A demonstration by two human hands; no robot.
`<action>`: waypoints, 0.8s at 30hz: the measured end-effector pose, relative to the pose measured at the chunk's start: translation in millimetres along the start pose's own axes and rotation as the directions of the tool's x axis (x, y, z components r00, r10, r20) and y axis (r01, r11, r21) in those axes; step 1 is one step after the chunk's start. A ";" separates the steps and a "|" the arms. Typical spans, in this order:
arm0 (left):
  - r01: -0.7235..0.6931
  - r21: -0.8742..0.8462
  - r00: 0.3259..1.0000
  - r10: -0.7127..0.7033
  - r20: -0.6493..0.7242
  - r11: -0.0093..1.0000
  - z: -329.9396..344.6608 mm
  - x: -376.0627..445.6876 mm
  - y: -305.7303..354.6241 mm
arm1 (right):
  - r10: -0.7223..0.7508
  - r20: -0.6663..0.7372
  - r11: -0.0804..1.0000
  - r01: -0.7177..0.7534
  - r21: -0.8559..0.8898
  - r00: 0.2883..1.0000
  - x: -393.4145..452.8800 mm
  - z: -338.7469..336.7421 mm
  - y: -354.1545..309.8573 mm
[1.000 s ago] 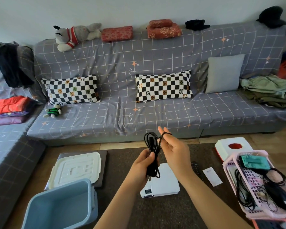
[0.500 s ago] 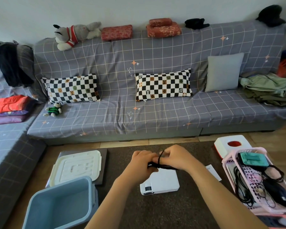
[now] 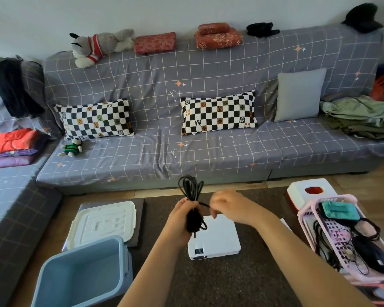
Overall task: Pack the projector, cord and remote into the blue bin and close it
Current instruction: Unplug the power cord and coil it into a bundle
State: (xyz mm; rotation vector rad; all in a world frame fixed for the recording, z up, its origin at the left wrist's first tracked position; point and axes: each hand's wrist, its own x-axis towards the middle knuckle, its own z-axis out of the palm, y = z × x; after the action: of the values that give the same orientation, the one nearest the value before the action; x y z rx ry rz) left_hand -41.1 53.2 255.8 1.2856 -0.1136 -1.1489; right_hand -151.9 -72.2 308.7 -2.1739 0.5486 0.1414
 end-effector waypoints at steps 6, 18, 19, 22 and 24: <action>0.149 -0.201 0.986 -0.131 0.102 0.968 2.0 -2.0 12.2 | -0.116 -0.170 0.974 0.146 0.175 0.979 -10.5 16.7 -2.0; 0.188 -0.103 0.978 -0.177 0.111 0.977 1.9 -2.1 7.7 | -0.045 -0.407 0.976 0.128 0.178 0.912 -3.9 17.1 23.6; 0.198 -0.107 0.976 -0.186 0.112 0.974 1.1 -2.6 6.7 | -0.018 -0.387 0.979 0.095 0.181 0.922 -3.0 17.2 25.0; 0.214 -0.064 0.975 -0.208 0.079 0.975 3.8 -4.1 3.2 | 0.049 -0.262 0.977 0.008 0.214 0.964 3.1 24.8 23.0; 0.236 -0.072 0.971 -0.232 0.059 0.969 6.3 -4.4 0.8 | 0.053 -0.242 0.975 0.003 0.224 0.969 7.9 34.9 19.7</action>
State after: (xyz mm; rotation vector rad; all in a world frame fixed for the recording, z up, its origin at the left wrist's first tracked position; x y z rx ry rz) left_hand -46.8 51.9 260.9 1.2230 0.0478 -1.3749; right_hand -150.1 -57.9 270.5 -1.9762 0.6978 -0.1735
